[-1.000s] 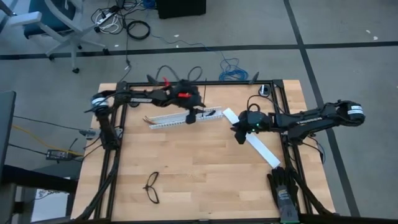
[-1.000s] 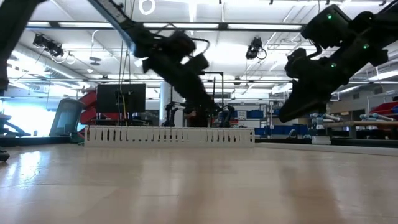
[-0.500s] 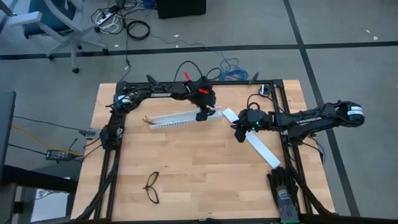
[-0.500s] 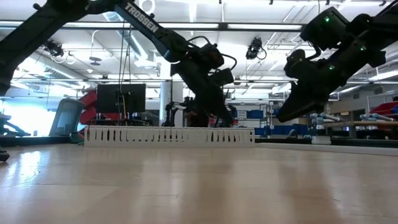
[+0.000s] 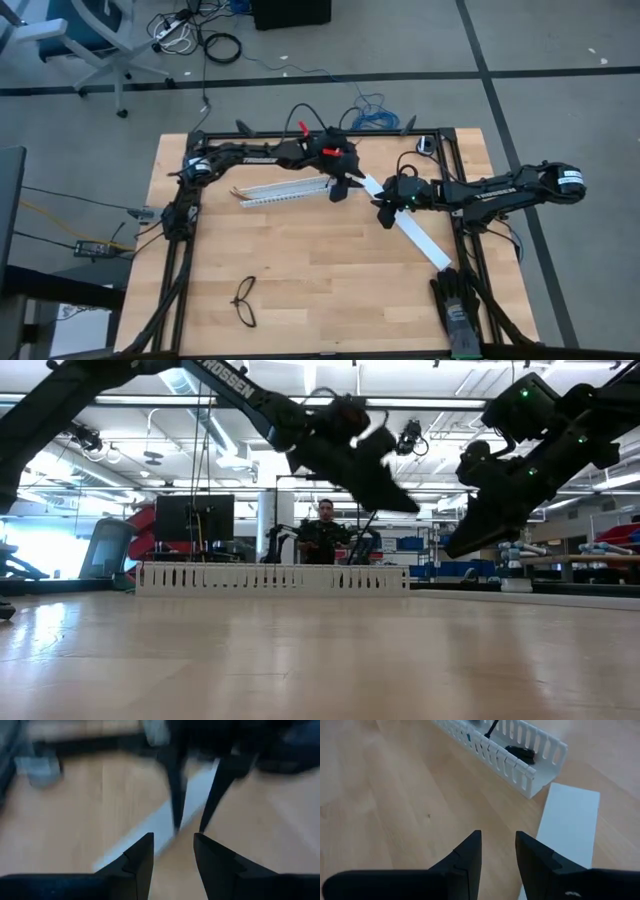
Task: Ziptie cables
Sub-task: Close the white cable duct lid
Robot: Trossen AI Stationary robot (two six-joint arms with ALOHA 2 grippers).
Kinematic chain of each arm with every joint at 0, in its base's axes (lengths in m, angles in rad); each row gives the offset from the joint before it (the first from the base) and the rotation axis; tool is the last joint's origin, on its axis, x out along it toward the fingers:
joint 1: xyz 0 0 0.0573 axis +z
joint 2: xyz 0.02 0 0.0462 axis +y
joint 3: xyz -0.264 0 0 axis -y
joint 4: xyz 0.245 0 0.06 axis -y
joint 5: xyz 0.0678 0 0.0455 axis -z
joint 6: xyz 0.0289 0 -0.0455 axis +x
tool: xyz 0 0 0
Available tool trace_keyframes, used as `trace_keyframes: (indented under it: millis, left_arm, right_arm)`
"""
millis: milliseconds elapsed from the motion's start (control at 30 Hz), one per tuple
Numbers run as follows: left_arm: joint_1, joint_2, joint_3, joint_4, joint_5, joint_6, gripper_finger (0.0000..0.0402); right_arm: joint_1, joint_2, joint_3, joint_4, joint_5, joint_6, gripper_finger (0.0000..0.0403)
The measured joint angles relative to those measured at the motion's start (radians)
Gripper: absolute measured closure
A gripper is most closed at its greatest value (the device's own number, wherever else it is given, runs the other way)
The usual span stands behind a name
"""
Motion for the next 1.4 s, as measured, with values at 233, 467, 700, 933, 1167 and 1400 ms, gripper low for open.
trace_keyframes:
  millis: [233, 467, 700, 933, 1167, 1400]
  left_arm:
    - [0.003, -0.054, 0.042, -0.033, -0.001, 0.054, 0.0246]
    - [0.02, -0.062, 0.191, -0.198, -0.125, 0.136, 0.0215]
    - [0.01, -0.062, 0.202, -0.139, -0.245, 0.123, 0.0204]
    - [0.009, -0.04, 0.202, -0.255, -0.239, 0.128, 0.0187]
    - [0.007, 0.029, 0.201, -0.292, -0.243, 0.129, 0.0138]
    - [0.0, 0.066, 0.201, -0.288, -0.217, 0.025, 0.0127]
  right_arm:
    - [0.0, 0.001, 0.0, -0.071, 0.002, -0.001, 0.0296]
    - [0.0, 0.0, -0.001, -0.157, 0.053, 0.026, 0.0296]
    - [0.0, 0.0, -0.003, -0.156, 0.087, 0.027, 0.0296]
    - [0.0, 0.0, -0.003, -0.157, 0.088, 0.027, 0.0296]
    - [0.001, 0.0, -0.004, -0.158, 0.089, 0.027, 0.0296]
    - [0.001, 0.0, -0.004, -0.155, 0.089, 0.027, 0.0296]
